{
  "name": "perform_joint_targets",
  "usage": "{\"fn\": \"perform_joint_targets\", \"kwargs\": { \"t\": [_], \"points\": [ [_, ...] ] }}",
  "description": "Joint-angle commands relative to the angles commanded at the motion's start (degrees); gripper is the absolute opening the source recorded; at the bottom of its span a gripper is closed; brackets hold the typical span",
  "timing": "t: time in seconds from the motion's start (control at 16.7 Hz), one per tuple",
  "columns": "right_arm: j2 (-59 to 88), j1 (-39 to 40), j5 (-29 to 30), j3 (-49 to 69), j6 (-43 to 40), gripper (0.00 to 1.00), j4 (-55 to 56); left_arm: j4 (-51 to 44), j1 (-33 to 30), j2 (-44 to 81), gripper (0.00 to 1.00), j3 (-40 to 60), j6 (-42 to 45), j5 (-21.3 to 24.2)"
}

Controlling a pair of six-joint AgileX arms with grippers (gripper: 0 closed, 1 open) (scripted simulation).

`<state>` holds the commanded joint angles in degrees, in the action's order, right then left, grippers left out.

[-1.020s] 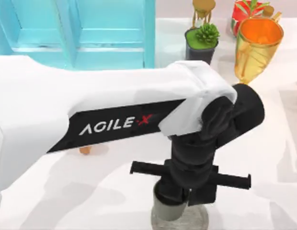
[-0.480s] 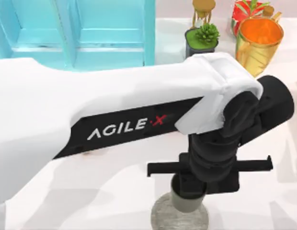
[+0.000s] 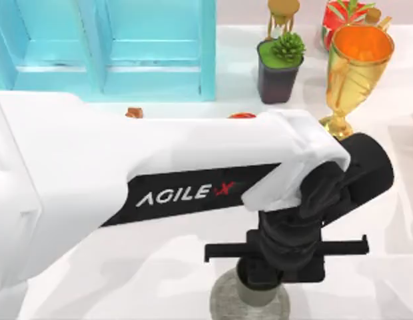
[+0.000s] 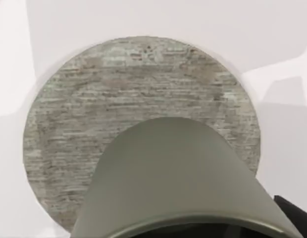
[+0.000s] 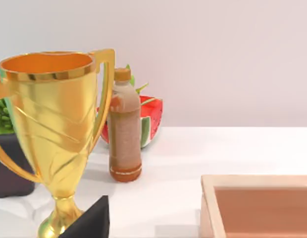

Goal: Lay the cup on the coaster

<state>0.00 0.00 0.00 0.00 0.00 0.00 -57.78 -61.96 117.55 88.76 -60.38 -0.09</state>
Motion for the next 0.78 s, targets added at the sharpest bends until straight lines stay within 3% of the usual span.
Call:
{"fn": "perform_joint_targets", "kwargs": {
  "t": [0.42, 0.78],
  "points": [
    [0.00, 0.00, 0.00, 0.00, 0.00, 1.00, 0.00, 5.16, 0.15, 0.96, 0.00, -4.55, 0.20, -0.08],
    [0.00, 0.00, 0.00, 0.00, 0.00, 1.00, 0.00, 5.16, 0.15, 0.96, 0.45, -4.55, 0.20, -0.08]
  ]
}}
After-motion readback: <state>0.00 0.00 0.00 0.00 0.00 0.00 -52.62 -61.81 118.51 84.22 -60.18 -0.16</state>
